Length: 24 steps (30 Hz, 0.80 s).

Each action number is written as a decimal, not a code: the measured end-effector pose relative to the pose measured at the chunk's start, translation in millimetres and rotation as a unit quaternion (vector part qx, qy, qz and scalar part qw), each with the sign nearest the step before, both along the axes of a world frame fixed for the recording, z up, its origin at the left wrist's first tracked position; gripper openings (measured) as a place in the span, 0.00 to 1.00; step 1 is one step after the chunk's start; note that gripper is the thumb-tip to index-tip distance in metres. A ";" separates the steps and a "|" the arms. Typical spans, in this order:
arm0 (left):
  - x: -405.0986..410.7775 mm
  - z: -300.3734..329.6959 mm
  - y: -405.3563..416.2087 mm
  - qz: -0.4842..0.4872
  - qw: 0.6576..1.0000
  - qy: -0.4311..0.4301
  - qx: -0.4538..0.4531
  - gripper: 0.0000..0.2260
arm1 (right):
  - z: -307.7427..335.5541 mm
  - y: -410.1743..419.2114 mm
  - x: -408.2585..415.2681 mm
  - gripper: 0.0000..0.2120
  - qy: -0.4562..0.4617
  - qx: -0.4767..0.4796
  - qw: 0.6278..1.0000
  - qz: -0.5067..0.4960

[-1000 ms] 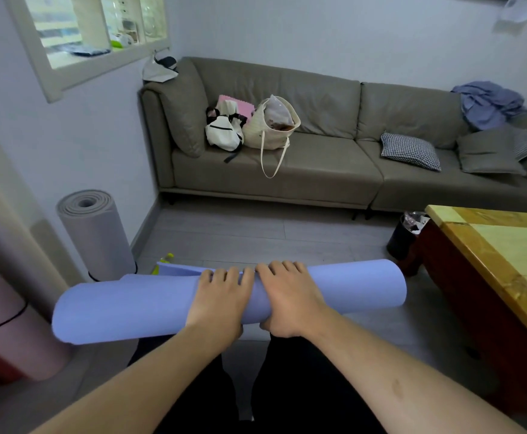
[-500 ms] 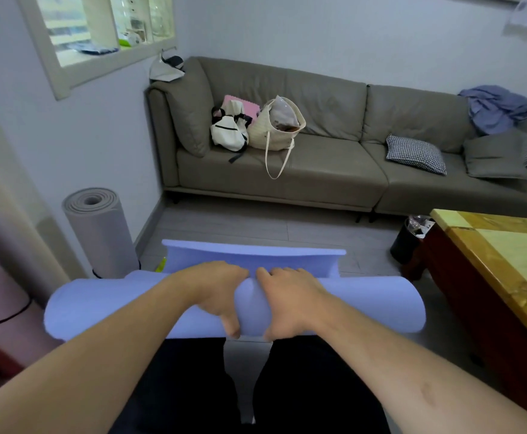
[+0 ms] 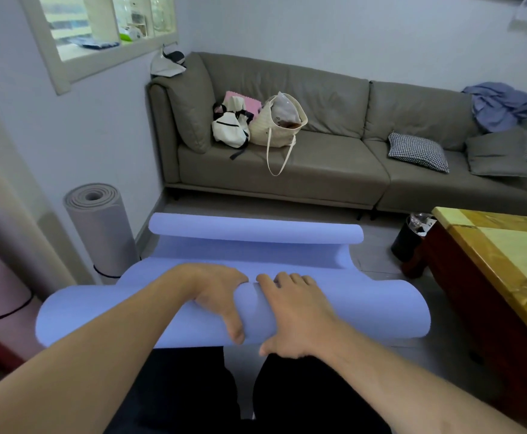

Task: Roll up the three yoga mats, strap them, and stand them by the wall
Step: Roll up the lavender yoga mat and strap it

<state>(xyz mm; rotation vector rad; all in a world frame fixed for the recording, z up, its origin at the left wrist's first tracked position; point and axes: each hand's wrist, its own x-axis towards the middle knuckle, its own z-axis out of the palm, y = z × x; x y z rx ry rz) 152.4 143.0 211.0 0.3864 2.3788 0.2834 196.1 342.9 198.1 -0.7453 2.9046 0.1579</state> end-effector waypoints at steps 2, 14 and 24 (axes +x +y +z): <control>8.2 -0.2 4.5 -0.009 0.999 0.033 -0.011 0.35 | -11.2 4.6 5.3 0.48 0.036 -0.004 0.999 0.009; 46.9 -28.2 31.5 -0.005 0.931 0.352 -0.097 0.37 | -13.6 5.1 -6.3 0.41 0.051 -0.057 0.997 0.004; 47.4 -30.8 36.4 0.008 0.924 0.367 -0.110 0.38 | -24.8 1.0 -13.1 0.38 0.088 -0.011 0.996 0.010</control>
